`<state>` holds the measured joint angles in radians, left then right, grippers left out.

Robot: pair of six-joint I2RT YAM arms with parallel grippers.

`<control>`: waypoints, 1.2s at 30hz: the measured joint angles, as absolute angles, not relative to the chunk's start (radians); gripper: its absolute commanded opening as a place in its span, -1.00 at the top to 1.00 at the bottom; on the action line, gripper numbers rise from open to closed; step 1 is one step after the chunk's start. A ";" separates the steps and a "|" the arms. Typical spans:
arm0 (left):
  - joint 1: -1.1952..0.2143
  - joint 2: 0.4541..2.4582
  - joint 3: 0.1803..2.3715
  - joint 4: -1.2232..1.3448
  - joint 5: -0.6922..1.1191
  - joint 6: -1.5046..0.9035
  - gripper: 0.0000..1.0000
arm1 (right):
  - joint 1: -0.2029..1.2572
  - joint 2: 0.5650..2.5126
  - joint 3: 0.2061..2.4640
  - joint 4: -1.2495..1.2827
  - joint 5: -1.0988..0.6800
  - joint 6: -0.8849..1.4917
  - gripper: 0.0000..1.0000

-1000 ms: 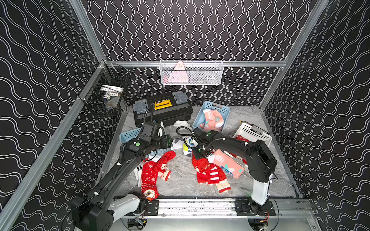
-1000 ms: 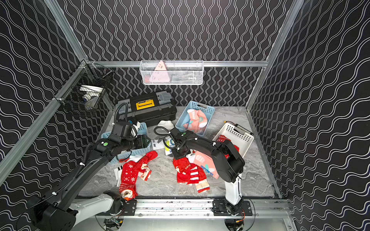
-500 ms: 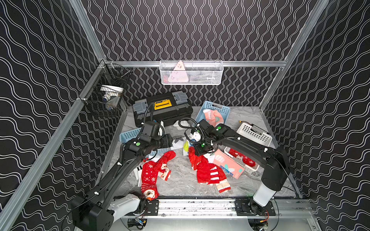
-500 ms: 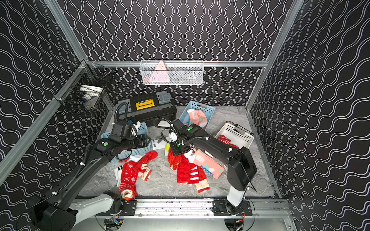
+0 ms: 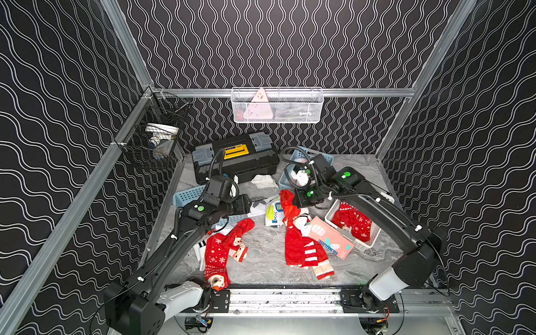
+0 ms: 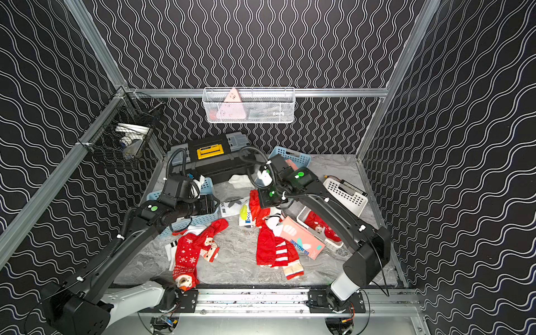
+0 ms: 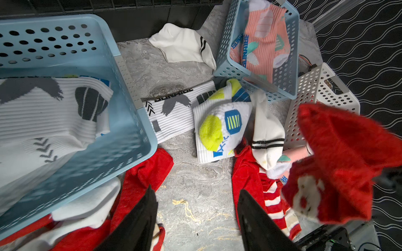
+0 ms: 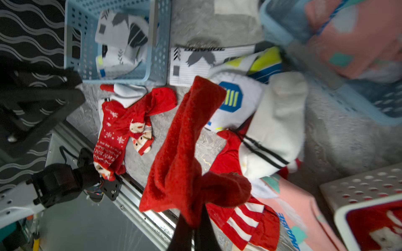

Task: Sort the socks into the basket by color
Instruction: Pick up the sock at the center of the board, then place the sock in the bin.

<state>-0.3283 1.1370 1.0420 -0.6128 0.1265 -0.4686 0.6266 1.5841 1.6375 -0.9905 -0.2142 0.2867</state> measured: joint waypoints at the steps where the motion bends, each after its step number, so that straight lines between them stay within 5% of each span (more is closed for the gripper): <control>1: -0.329 1.139 1.044 -0.613 0.126 -0.469 -0.27 | 0.591 1.571 1.637 -0.991 -0.204 0.293 1.00; 19: -0.402 1.210 1.081 -0.572 0.130 -0.452 -0.27 | 0.073 1.536 1.514 -0.962 -0.125 0.351 1.00; 36: -0.476 1.283 1.105 -0.552 0.126 -0.432 -0.28 | -0.052 1.718 1.242 -0.748 -0.052 0.489 1.00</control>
<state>-0.4759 1.2835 1.1046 -0.5522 0.1257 -0.4316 -0.0521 1.7184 1.2419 -0.7479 -0.0521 0.4892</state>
